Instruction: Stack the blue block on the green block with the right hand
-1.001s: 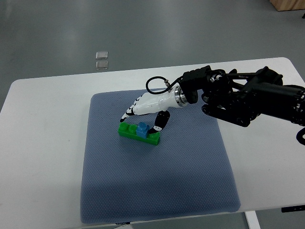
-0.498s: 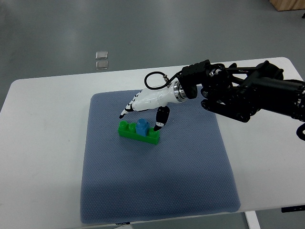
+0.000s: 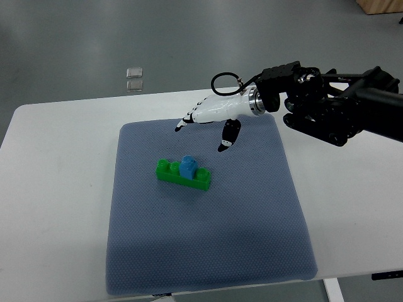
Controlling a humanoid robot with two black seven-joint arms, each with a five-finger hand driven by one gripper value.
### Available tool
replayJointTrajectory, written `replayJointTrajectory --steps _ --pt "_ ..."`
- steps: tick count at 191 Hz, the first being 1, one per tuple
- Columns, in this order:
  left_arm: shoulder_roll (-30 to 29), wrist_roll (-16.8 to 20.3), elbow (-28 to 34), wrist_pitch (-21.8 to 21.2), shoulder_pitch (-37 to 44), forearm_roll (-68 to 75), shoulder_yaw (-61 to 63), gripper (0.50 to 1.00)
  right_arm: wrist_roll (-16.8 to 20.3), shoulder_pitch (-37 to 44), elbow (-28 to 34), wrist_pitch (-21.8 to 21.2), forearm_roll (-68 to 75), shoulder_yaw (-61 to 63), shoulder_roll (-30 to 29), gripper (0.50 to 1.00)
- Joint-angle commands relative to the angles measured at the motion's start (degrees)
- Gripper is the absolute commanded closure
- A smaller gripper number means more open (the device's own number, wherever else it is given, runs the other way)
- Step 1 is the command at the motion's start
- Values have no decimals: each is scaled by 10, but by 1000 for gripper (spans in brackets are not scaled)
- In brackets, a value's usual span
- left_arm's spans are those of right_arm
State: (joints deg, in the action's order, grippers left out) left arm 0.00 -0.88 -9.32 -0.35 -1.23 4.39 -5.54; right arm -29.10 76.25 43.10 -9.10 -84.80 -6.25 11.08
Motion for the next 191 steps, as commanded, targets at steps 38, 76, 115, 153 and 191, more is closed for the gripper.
replayJointTrajectory --steps 38,76,115,153,191 --pt "0 0 0 0 0 0 0 500 2 -13 -68 -2 198 58 18 587" --pt "0 0 0 0 0 0 0 500 4 -67 -105 6 360 92 10 589" --pt "0 0 0 0 0 0 0 500 5 -125 -134 7 513 173 -11 587" --pt "0 0 0 0 0 0 0 500 58 -174 -183 21 644 300 -57 589" --pt "0 0 0 0 0 0 0 500 104 -228 -198 60 736 381 -96 587"
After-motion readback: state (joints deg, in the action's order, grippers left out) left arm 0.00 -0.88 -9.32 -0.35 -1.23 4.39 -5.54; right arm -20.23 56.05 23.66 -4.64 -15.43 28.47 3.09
